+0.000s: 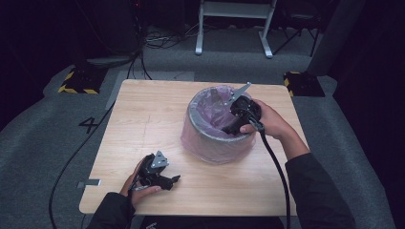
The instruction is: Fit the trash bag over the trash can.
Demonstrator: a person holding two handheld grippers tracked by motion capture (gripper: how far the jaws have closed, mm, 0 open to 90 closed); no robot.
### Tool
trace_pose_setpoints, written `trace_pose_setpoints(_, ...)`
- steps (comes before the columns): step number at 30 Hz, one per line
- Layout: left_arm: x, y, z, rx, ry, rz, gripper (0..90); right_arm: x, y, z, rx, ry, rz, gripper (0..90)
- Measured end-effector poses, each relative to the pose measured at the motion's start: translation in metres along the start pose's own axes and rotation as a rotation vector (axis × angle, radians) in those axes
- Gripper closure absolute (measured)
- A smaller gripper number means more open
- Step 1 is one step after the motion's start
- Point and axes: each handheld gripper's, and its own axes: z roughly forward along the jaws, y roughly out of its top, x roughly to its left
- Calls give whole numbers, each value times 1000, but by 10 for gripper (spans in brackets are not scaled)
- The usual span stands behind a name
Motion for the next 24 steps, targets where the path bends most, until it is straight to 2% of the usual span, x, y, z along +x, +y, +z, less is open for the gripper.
trace_pose_setpoints(5, 0, 0, 0, 0, 0, 0, 148, 1, -4, -6, -79, -34, 1, 201)
trace_pose_setpoints(7, 0, 0, 0, 1, 0, 0, 148, 1, -6, -11, -110, -35, 15, 198)
trace_pose_setpoints(11, 0, 0, 0, 0, 0, 0, 148, 1, -10, -20, -177, -50, 9, 205)
trace_pose_setpoints(12, 0, 0, 0, 0, 0, 0, 148, 2, -12, -22, -202, -53, 1, 204)
trace_pose_setpoints(15, 0, 0, 0, 0, 0, 0, 148, 8, -17, -30, -279, -102, -46, 202)
trace_pose_setpoints(17, 0, 0, 0, 0, 0, 0, 148, 12, -20, -35, -314, -98, -54, 202)
trace_pose_setpoints(19, 0, 0, 0, 0, 0, 0, 148, 15, -22, -38, -339, -107, -48, 201)
trace_pose_setpoints(24, 0, 0, 0, -1, 0, 0, 148, 16, -32, -42, -408, -118, 3, 193)
